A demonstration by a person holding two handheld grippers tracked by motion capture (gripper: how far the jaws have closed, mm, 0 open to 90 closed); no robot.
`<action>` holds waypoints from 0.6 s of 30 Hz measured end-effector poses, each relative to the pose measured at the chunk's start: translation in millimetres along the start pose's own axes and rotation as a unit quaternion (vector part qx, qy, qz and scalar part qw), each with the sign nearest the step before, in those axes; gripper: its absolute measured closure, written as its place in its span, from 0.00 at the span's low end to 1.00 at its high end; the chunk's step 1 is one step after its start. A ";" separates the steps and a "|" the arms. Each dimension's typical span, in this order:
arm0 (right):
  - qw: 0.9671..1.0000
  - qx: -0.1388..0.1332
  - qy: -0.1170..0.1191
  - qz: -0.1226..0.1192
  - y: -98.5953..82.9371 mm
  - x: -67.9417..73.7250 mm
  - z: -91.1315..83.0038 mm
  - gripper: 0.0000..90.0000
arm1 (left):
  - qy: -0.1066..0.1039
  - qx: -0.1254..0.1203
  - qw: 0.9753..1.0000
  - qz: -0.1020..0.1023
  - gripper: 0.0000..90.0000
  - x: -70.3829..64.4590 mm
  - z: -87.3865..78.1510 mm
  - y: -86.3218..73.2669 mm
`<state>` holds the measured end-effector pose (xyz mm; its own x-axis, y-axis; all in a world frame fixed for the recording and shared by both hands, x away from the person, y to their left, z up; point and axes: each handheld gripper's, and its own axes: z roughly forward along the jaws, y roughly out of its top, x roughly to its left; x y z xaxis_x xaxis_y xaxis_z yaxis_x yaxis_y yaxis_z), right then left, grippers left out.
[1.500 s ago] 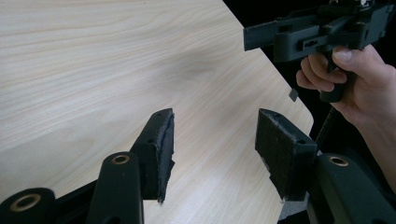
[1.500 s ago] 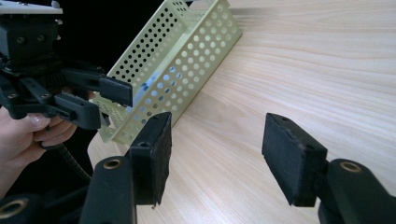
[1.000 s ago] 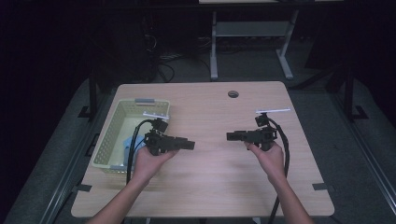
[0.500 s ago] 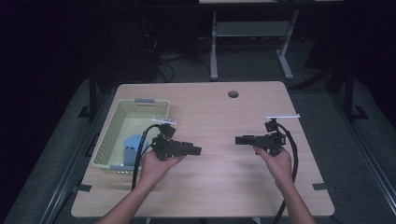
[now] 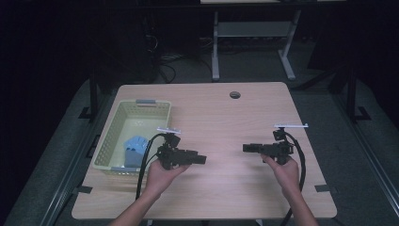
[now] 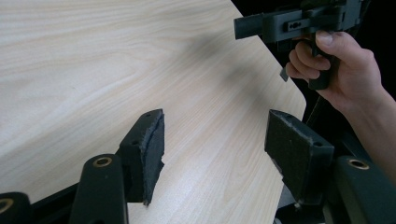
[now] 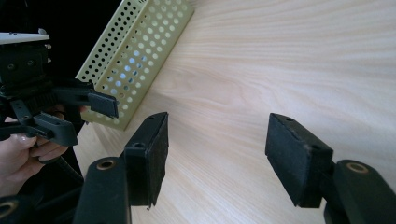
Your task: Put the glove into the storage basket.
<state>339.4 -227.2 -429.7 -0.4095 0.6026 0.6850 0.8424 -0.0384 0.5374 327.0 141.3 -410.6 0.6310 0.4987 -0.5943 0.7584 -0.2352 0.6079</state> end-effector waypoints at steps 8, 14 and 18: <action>1.000 -0.006 -0.001 0.009 -13.6 -7.0 -8.9 0.43 | -0.005 -0.003 1.000 0.015 0.39 -1.4 6.1 -7.8; 1.000 -0.009 -0.004 0.012 -22.4 -10.8 -15.0 0.43 | -0.019 -0.003 1.000 0.016 0.39 -2.6 9.2 -14.9; 1.000 -0.011 -0.005 0.013 -28.7 -14.2 -17.7 0.43 | -0.024 -0.006 1.000 0.016 0.38 -3.6 11.3 -17.8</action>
<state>314.9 -248.8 -446.2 -0.3839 0.6085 0.6945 0.8449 -0.0721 0.5301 313.1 134.2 -425.3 0.6622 0.4507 -0.5986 0.7358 -0.2404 0.6330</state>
